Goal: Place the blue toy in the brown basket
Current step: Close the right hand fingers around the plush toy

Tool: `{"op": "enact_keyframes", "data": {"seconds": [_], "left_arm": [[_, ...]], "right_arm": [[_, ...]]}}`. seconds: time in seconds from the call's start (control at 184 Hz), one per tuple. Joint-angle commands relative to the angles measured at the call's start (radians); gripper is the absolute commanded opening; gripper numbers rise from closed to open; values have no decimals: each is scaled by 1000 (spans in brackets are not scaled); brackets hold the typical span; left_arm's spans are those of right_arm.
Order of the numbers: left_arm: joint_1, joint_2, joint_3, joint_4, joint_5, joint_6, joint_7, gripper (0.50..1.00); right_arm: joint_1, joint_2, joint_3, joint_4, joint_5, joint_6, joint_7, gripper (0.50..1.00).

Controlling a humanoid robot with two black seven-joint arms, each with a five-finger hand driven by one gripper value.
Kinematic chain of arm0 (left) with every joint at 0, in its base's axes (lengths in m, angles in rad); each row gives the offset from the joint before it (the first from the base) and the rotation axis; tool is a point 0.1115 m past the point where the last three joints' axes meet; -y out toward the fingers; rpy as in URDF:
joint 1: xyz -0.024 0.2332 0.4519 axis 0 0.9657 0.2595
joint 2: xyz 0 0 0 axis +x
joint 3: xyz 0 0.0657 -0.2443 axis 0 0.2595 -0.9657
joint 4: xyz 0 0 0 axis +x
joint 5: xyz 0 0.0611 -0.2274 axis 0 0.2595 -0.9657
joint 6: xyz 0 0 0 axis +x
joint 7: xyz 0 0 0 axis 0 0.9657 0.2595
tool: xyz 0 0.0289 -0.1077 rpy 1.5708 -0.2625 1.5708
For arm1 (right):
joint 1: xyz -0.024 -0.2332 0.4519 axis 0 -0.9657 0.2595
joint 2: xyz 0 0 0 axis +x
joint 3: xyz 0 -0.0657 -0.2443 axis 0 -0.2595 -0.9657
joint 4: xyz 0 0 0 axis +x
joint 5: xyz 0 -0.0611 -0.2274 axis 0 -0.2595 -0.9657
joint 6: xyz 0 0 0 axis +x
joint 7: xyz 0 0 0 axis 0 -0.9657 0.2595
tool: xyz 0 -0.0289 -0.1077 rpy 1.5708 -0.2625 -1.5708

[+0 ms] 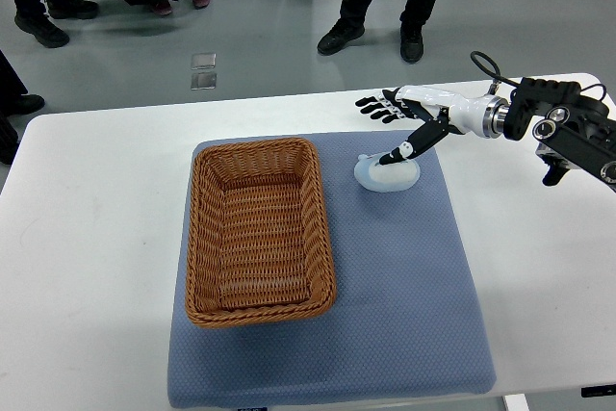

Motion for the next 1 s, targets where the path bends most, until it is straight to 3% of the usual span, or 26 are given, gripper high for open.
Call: {"op": "enact_keyframes", "data": {"seconds": [0.0, 0.271, 0.455, 0.596, 0.992], "left_arm": [[0, 0, 0, 0, 0, 0, 0, 1000], [0, 0, 0, 0, 0, 0, 0, 1000], [0, 0, 0, 0, 0, 0, 0, 1000], [0, 0, 0, 0, 0, 0, 0, 1000], [0, 0, 0, 0, 0, 0, 0, 1000]], "right_arm": [[23, -1, -56, 1, -9, -6, 3, 909], [36, 14, -84, -1, -135, -15, 1, 907], [59, 16, -174, -5, -192, -122, 1, 899], [62, 16, -212, -5, -200, -136, -2, 895], [50, 37, -235, -21, -233, -176, -8, 832]]}}
